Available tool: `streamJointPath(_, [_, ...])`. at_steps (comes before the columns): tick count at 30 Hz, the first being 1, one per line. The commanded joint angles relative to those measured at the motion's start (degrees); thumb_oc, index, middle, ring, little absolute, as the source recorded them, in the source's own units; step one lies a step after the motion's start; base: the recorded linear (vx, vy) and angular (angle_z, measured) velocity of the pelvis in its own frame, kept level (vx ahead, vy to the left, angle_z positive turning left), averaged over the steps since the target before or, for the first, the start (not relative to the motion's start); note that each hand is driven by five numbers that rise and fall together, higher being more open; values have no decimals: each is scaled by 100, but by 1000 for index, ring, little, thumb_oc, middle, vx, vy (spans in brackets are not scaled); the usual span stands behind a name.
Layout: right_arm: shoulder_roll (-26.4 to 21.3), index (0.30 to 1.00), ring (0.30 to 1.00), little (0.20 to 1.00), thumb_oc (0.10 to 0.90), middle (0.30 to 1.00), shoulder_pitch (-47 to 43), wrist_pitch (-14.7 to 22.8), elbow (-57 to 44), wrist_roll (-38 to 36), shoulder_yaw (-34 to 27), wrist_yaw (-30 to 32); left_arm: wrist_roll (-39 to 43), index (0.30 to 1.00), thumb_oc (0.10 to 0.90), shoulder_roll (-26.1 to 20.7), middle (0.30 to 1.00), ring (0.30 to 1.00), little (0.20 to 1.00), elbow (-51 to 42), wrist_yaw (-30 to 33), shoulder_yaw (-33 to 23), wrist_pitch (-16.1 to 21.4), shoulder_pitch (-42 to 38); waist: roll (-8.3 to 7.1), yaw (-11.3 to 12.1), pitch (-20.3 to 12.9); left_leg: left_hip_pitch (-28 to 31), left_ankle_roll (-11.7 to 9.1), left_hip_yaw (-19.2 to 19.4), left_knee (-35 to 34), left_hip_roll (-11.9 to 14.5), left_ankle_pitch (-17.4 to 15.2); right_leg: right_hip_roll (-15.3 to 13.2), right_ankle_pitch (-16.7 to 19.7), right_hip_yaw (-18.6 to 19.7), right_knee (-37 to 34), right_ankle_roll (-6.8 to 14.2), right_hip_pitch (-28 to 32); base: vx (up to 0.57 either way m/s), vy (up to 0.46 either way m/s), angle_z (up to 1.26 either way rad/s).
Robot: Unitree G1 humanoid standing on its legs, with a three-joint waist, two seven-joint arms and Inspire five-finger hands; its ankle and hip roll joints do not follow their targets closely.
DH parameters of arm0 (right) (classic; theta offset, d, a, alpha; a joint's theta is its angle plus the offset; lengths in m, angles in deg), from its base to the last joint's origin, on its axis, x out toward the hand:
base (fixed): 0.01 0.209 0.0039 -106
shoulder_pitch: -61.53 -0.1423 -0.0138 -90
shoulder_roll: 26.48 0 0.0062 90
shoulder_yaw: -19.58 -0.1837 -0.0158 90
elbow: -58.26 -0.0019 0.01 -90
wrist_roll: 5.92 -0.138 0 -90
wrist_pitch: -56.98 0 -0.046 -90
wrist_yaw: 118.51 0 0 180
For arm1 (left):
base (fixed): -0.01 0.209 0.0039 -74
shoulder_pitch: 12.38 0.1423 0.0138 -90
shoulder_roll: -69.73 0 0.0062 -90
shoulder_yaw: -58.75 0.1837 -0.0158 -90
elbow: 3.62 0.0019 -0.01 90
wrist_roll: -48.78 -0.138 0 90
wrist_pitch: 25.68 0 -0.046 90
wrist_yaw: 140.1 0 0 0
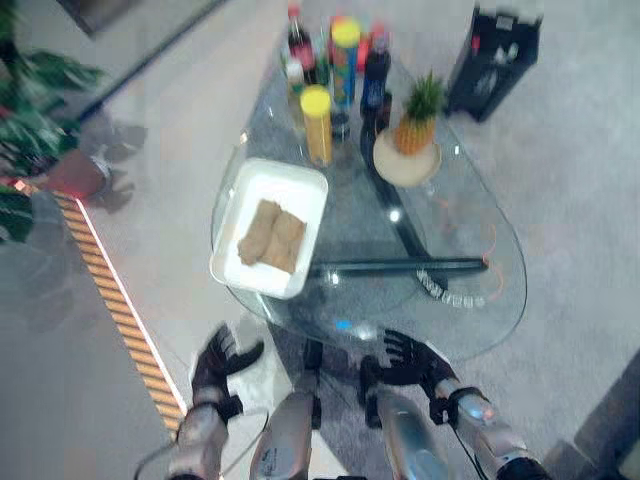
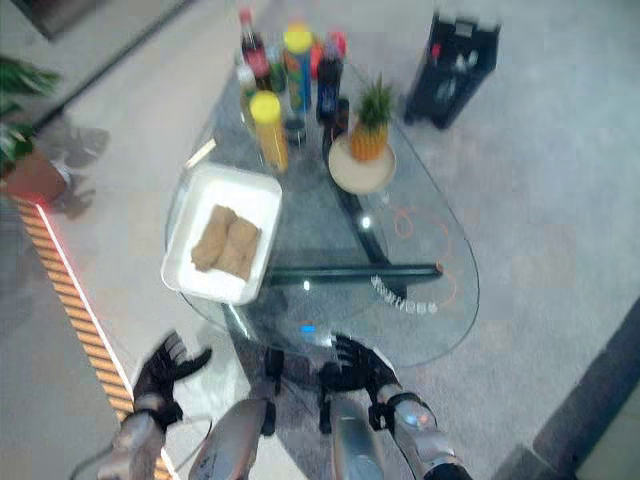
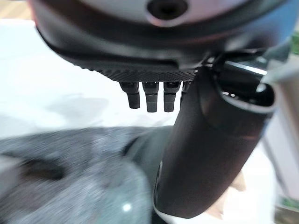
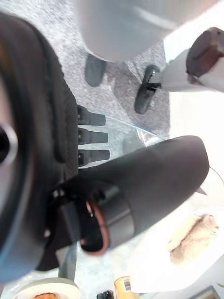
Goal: Wipe the table with a cloth and put it in the basket.
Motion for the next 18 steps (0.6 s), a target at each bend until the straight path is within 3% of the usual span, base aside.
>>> streamJointPath(1, [163,900,900,900,800,900,363,167,264,155,102,-325,60,900,800,-148,900,900,900,362,-453,148,37,-36,-375,39,-784,310,248,-390,233,-407,-430,-196,1076,-61,-1302,209,617,128,-76,11])
streamJointPath(5, [398,900,900,900,800,900,238,76,1139,123,254,-488,113,900,800,153,900,900,900,1212,-1020,537,-303,-110,-397,45,-1233,645,248,-376,166,-358,-527,-212,1075,-75,-1455,226,952,134,-61,4])
streamJointPath(9, [578,900,900,900,800,900,73,7,1753,51,324,-691,59,900,800,270,900,900,900,1764,-1359,828,-101,-295,-386,-23,-1522,976,234,-296,37,-270,-618,-204,1077,-9,-1616,242,1218,105,-42,-2])
streamJointPath(18, [621,900,900,900,800,900,69,-43,2141,163,366,-754,114,900,800,186,900,900,900,1853,-1741,859,-47,-399,-312,-99,-1708,1242,215,-194,-102,-165,-646,-207,1050,38,-1689,240,1421,32,-5,-5])
